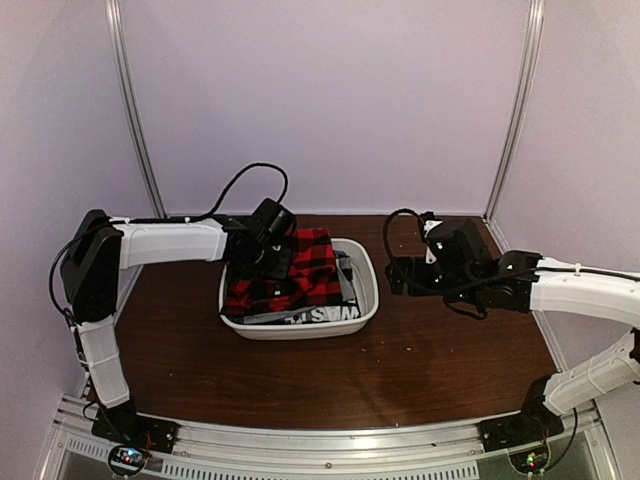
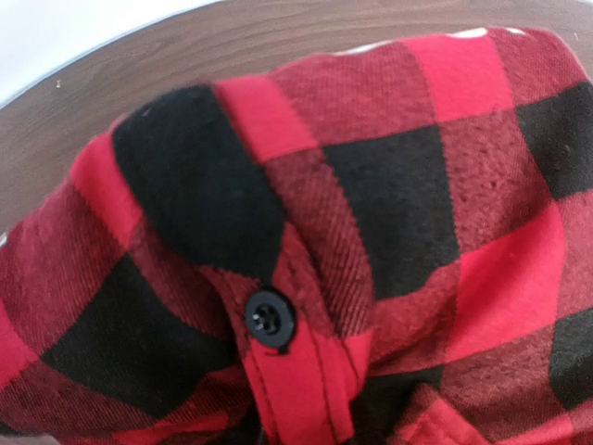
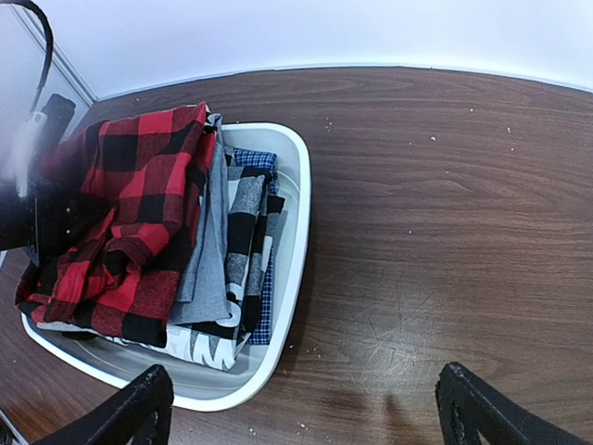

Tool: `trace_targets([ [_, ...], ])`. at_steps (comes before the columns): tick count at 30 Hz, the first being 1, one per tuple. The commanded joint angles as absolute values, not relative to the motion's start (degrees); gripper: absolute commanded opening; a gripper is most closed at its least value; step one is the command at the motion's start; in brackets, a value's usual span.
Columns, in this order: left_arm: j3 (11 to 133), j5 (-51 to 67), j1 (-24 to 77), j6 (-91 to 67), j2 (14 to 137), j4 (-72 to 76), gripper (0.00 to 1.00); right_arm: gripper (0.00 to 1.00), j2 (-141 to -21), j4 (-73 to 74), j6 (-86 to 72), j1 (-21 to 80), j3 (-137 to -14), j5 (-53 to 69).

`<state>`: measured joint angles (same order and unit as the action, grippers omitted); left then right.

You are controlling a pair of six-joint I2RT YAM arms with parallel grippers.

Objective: Fold and stack the long sleeve shirts
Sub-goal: Pick up the square-folded shirt from the bin, then place the crumpled shirt at the corner of the board.

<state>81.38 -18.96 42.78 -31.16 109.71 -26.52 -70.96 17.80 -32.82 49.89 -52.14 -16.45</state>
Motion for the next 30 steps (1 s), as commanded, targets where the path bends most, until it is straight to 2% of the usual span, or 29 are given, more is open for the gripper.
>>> trace_targets([
  [1, 82.3, -20.4, 42.4, -30.7, 107.3, -26.0, 0.15, 1.00, -71.9, 16.1, -31.7, 50.0, -52.5, -16.2],
  [4, 82.2, -22.2, 42.3, -30.6, 103.8, -26.5, 0.05, 1.00, -72.4, 16.0, -31.4, 50.0, -53.1, -16.3],
  [8, 83.2, -26.5, 42.3, -30.6, 96.6, -28.2, 0.01, 1.00, -72.6, 15.6, -31.2, 49.9, -53.6, -16.5],
  [18, 91.9, -43.6, 41.7, -27.3, 79.2, -34.8, 0.00, 1.00, -74.2, 14.7, -29.9, 49.9, -55.7, -16.3],
  [24, 98.3, -53.2, 41.7, -23.9, 73.2, -38.9, 0.00, 1.00, -76.7, 13.6, -29.0, 49.8, -57.5, -15.1],
  [30, 93.4, -61.1, 41.6, -28.1, 69.1, -45.8, 0.00, 1.00, -79.4, 12.3, -28.4, 49.8, -59.2, -13.0],
])
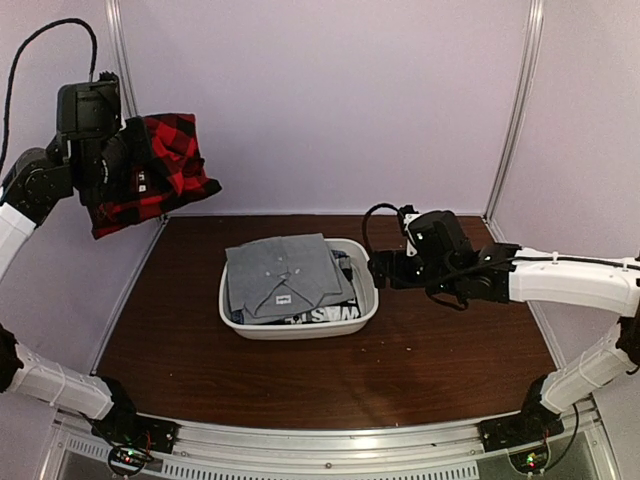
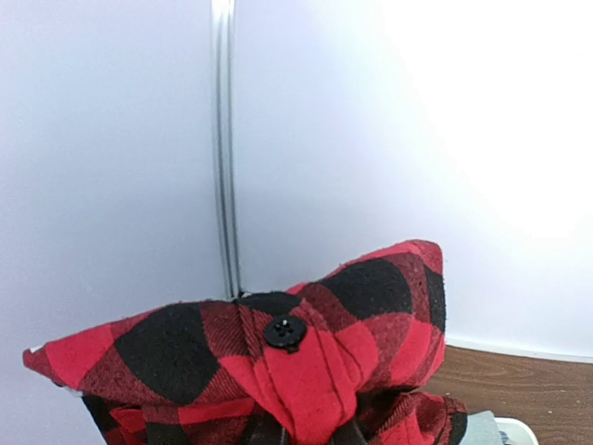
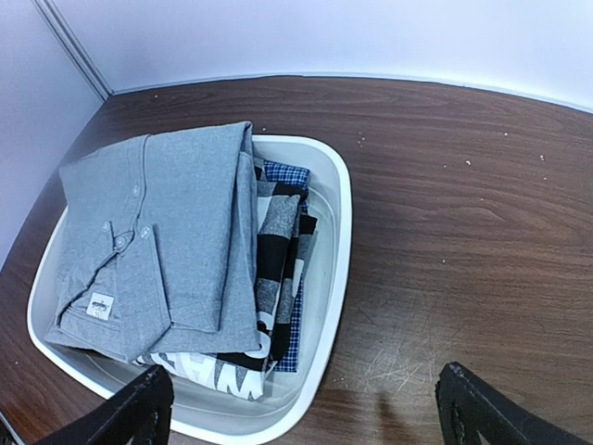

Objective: Fold and stack the long sleeve shirts
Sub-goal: Place the crumpled shirt at the corner of the board.

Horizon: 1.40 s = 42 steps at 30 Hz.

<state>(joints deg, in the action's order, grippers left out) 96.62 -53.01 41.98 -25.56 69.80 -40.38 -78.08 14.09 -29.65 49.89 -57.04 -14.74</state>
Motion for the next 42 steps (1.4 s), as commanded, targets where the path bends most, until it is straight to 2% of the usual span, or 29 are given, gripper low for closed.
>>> trace_targets([
  [1, 92.2, -62.2, 41.5, -30.8, 69.1, -48.7, 0.00, 1.00, -79.8, 12.3, -28.3, 49.8, -59.5, -12.7],
  [4, 87.5, -61.5, 38.3, -40.7, 69.1, -57.9, 0.00, 1.00, -80.6, 12.2, -28.1, 49.8, -59.9, -12.1],
  [7, 78.8, -57.2, 33.5, -46.4, 66.9, -60.0, 0.00, 1.00, -81.0, 11.9, -28.1, 49.8, -59.6, -11.3],
  [15, 54.2, -40.5, 29.9, -50.8, 62.0, -48.7, 0.00, 1.00, -83.2, 11.5, -27.8, 49.8, -60.5, -8.7],
  [22, 44.8, -28.3, 29.9, -50.6, 62.7, -39.4, 0.00, 0.99, -87.0, 10.6, -27.6, 49.9, -62.8, -6.0],
  [24, 42.6, -24.8, 29.9, -50.1, 62.4, -36.7, 0.00, 0.96, -88.7, 10.2, -27.6, 49.9, -64.1, -5.1],
  [26, 41.0, -21.4, 29.9, -49.9, 62.4, -34.8, 0.07, 0.91, -90.7, 9.5, -27.6, 49.8, -65.7, -4.7],
  [29, 39.5, -18.1, 29.9, -49.1, 61.5, -32.5, 0.24, 0.81, -94.7, 10.9, -27.1, 49.6, -69.7, -6.8],
  [31, 39.5, -18.0, 29.9, -48.9, 60.5, -31.4, 0.45, 0.72, -97.2, 11.3, -27.0, 48.9, -71.8, -7.0],
  [33, 40.5, -18.6, 29.9, -49.0, 59.8, -31.3, 0.60, 0.61, -99.5, 11.7, -28.0, 47.5, -73.4, -5.6],
  [35, 42.3, -18.4, 29.9, -48.7, 59.8, -31.2, 0.72, 0.54, -101.2, 11.5, -29.1, 46.2, -74.2, -4.7],
  [38, 46.2, -18.1, 29.9, -47.0, 61.4, -32.4, 0.81, 0.48, -103.1, 11.8, -29.8, 44.7, -75.0, -5.1],
  [42, 49.9, -17.5, 29.9, -45.6, 62.2, -33.2, 0.86, 0.44, -105.0, 13.4, -31.4, 43.1, -76.9, -4.1],
])
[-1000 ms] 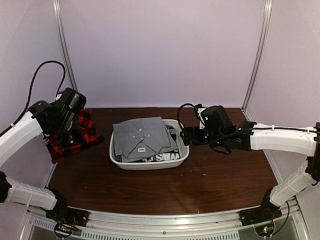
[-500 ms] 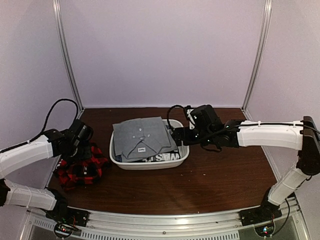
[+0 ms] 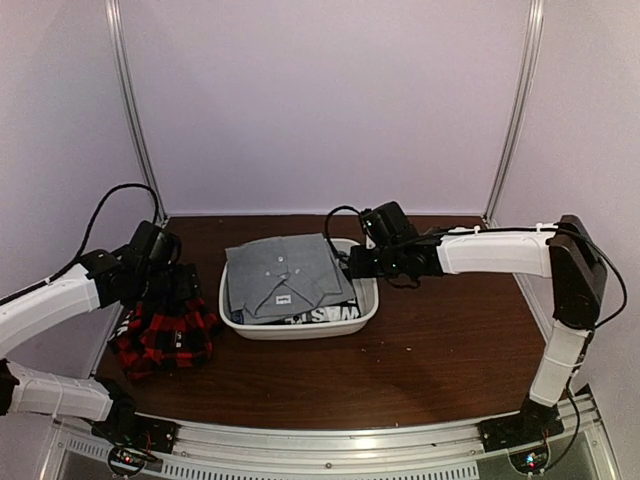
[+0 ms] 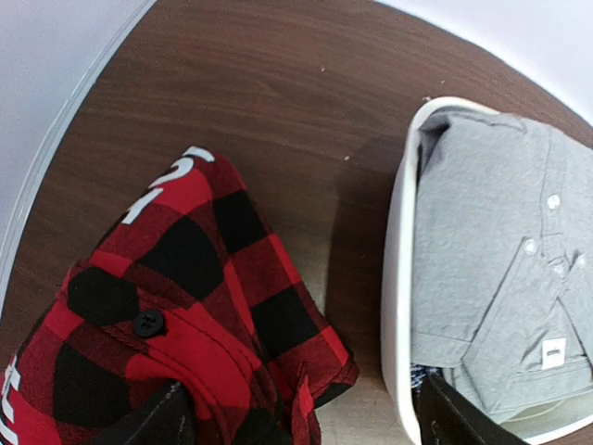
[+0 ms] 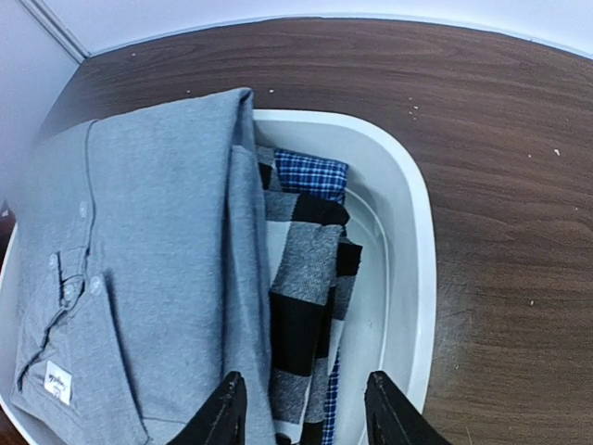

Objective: Fold and stack the long sleeve shirts
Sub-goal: Place the crumpled shirt at the corner of the board, then move the bin to the corner of the board.

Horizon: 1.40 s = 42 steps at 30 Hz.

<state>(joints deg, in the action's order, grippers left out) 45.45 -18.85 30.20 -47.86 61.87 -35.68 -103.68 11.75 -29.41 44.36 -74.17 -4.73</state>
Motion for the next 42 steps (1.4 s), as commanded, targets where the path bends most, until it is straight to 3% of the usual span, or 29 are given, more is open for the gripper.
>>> trace_targets([
  [1, 50.5, -17.3, 29.9, -45.3, 62.0, -33.1, 0.88, 0.43, -105.2, 13.4, -31.6, 43.0, -77.1, -4.0],
  [4, 51.5, -16.8, 29.9, -43.8, 62.0, -33.1, 0.93, 0.42, -106.0, 13.7, -32.0, 42.8, -77.5, -4.8],
  [12, 49.8, -14.4, 29.9, -41.7, 60.7, -32.4, 0.94, 0.39, -108.7, 14.3, -33.6, 41.6, -78.2, -4.1],
  [26, 44.6, -7.8, 29.9, -39.2, 66.8, -20.5, 0.75, 0.37, -109.0, 12.2, -36.7, 39.6, -75.1, -5.4],
  [33, 44.1, -11.9, 29.0, -38.9, 67.2, -21.0, 0.74, 0.37, -110.2, 15.6, -35.4, 39.6, -76.9, -7.2],
  [42, 42.7, -9.7, 24.0, -37.4, 68.1, -19.5, 0.65, 0.24, -112.0, 18.7, -33.5, 44.7, -83.4, -8.5],
])
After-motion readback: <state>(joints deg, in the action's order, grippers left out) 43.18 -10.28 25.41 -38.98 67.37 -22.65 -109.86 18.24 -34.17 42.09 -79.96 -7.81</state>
